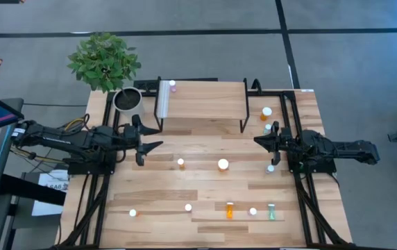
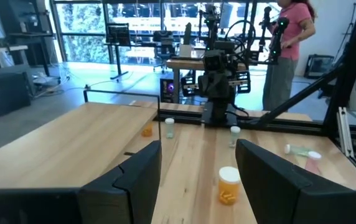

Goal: Pick and place medicine bottles onto shelf by color
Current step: Put the top large orange pill bottle on the shelf

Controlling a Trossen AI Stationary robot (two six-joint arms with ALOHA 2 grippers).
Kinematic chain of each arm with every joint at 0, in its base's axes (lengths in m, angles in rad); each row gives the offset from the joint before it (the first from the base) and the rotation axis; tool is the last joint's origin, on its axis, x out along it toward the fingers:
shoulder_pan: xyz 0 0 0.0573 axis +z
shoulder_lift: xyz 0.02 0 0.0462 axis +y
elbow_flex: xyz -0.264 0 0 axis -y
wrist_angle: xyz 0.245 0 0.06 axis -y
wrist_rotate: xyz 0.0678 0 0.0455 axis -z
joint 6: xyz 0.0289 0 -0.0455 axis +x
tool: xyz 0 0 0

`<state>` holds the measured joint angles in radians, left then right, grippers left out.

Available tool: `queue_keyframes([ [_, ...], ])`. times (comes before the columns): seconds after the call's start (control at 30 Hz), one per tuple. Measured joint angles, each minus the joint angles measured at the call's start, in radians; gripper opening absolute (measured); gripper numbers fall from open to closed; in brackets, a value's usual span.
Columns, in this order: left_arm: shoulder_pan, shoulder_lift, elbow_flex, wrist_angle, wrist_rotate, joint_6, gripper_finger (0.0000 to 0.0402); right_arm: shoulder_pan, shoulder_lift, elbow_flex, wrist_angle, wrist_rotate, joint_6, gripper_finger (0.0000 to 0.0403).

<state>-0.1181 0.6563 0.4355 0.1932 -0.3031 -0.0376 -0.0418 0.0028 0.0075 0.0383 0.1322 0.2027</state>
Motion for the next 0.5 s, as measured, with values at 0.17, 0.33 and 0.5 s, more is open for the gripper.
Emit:
queue_keyframes([
  [0.17, 0.0, 0.0, 0.0, -0.016, 0.0, -0.036, 0.0194, 0.0, 0.0, 0.0, 0.0, 0.0, 0.0, 0.0052],
  [0.33, 0.0, 0.0, 0.0, -0.032, 0.016, -0.082, 0.0194, 0.0, 0.0, 0.0, 0.0, 0.0, 0.0, 0.0052],
  [0.5, 0.0, 0.0, 0.0, -0.1, 0.035, -0.15, 0.0194, 0.0, 0.0, 0.0, 0.0, 0.0, 0.0, 0.0052],
])
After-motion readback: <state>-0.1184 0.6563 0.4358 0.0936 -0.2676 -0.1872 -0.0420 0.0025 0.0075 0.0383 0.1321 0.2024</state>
